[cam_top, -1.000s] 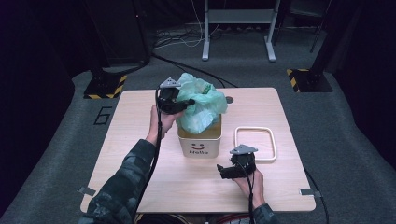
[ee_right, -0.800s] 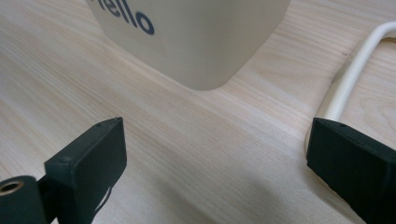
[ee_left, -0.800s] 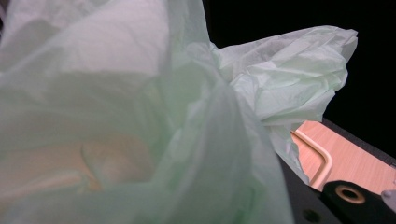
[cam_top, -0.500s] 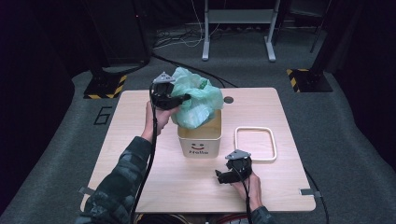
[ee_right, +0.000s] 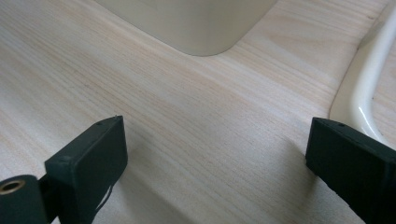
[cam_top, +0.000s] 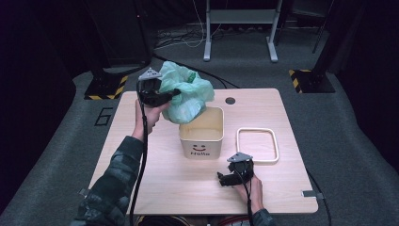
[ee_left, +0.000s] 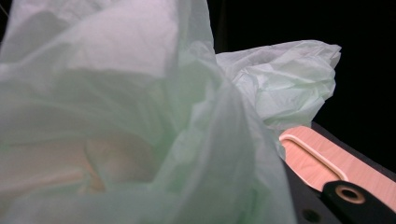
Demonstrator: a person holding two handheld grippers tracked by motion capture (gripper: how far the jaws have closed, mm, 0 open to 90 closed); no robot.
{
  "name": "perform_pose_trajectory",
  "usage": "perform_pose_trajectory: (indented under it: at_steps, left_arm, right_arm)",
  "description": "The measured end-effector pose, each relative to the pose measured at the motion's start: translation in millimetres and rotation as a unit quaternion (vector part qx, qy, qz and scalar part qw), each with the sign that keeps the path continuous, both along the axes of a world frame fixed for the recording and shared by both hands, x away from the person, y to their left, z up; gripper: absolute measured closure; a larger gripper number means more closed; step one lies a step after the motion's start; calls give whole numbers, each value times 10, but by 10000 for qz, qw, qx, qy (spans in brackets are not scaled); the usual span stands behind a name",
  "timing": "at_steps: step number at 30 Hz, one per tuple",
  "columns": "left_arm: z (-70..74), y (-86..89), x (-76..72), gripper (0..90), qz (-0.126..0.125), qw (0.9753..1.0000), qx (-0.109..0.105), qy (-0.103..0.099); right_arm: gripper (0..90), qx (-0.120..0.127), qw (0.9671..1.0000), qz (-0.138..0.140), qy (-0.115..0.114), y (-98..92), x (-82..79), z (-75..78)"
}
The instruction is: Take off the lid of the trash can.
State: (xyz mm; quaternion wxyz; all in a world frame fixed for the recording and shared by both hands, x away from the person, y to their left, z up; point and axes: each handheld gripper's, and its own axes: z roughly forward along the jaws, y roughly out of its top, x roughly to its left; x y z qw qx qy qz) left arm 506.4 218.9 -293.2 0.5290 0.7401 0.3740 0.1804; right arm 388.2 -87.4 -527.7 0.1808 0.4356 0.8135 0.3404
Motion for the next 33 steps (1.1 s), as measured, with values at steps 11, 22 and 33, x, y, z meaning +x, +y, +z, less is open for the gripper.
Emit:
perform_pose_trajectory:
  at_steps: [11, 22, 33]
  left_arm:
    - [60, 349, -30, 894, 364, 9993, -43, -105]
    - [-3, 651, -31, 893, 672, 9976, -117, -107]
    - [-185, 919, -29, 893, 995, 9949, -187, 11]
  right_arm:
    - [46, 53, 10000, -46, -41, -10, 6, -12]
    - [48, 43, 10000, -48, -54, -12, 5, -14]
    - [50, 50, 10000, -62, -55, -11, 3, -13]
